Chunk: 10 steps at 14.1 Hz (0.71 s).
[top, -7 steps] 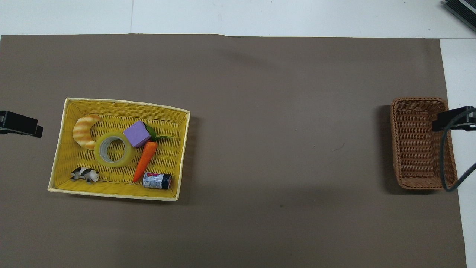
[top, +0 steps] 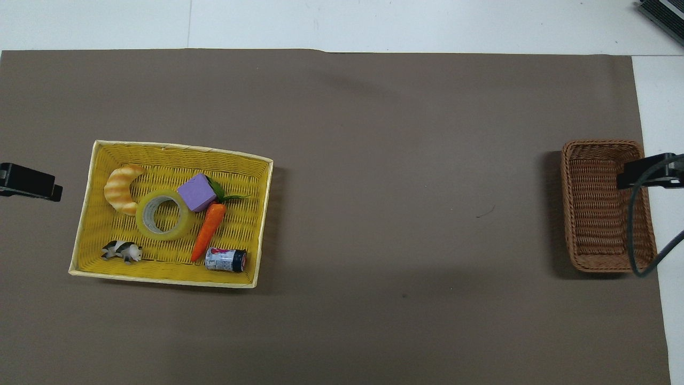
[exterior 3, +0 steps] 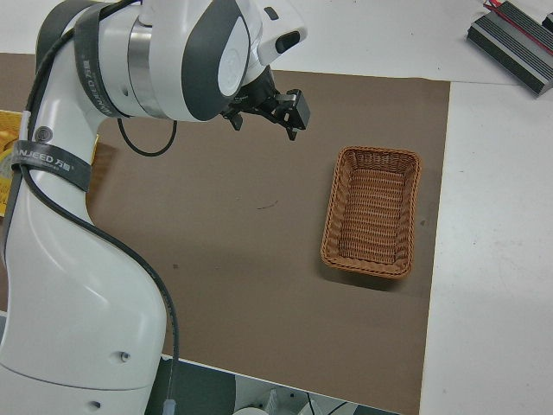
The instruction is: Move tape to another basket
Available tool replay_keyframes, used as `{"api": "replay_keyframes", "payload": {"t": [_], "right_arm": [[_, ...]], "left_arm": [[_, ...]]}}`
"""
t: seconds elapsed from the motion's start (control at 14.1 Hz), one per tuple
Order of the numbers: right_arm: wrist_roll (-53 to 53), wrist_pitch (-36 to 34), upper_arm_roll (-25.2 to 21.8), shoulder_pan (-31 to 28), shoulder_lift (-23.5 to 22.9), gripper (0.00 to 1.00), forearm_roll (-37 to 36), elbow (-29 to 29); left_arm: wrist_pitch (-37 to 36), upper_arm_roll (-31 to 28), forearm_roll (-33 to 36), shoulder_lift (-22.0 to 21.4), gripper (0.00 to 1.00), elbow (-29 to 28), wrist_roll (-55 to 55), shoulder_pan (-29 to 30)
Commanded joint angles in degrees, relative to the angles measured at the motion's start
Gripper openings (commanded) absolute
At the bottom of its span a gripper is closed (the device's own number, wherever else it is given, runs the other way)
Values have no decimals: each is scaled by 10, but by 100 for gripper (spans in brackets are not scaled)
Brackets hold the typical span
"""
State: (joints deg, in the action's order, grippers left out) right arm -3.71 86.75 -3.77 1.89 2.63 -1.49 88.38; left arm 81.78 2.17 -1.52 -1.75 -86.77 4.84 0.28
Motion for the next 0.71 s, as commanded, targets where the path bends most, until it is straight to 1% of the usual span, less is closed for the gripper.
{"api": "replay_keyframes", "payload": {"t": [0.0, 0.28, 0.36, 0.64], "right_arm": [[11, 8, 5, 3, -1, 100, -2, -1], [5, 8, 11, 2, 7, 100, 8, 13], [5, 8, 11, 2, 8, 100, 7, 14], [10, 9, 11, 2, 8, 100, 8, 14]], "left_arm": [[1, 1, 8, -32, 100, -39, 7, 3], [-4, 1, 8, -33, 100, -40, 6, 3], [-12, 1, 8, -37, 100, -44, 4, 4], [-5, 1, 8, -48, 100, -62, -4, 4]]}}
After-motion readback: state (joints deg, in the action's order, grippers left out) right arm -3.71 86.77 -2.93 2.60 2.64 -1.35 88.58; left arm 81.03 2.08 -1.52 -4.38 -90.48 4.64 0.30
